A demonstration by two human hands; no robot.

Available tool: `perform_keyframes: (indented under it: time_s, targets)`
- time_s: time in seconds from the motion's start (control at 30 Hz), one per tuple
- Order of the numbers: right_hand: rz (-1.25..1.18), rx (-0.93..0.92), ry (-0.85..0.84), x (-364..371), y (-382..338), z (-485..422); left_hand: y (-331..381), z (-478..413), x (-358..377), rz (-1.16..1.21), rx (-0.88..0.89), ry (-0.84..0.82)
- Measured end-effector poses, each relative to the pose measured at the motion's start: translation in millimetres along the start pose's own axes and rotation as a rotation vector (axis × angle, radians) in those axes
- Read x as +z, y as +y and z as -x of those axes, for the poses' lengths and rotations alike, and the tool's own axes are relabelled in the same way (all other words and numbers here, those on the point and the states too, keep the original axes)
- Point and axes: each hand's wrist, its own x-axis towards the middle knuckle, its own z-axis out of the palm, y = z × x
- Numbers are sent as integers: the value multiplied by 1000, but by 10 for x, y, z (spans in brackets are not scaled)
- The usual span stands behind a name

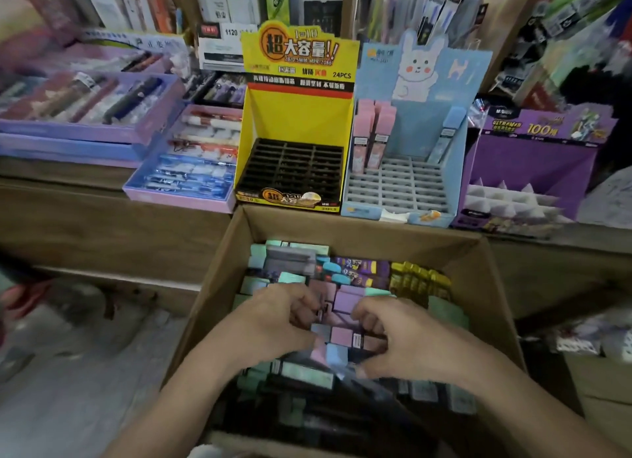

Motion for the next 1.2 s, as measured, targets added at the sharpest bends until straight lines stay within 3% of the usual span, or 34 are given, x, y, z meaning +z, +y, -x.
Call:
perform_keyframes:
  time_s: [0.17, 0.33, 1.07, 1.2]
  targets:
    - [109, -4, -5, 106, -34, 25, 2, 10, 97, -146, 58, -68]
    - [56, 46, -10, 111, -44, 19, -15, -1, 149, -277, 105, -32]
    - [-139, 38, -50, 135, 57, -1, 9, -65, 188, -190, 131, 55]
    - [-223, 66, -67, 102, 71, -11, 3, -76, 186, 57, 81, 91]
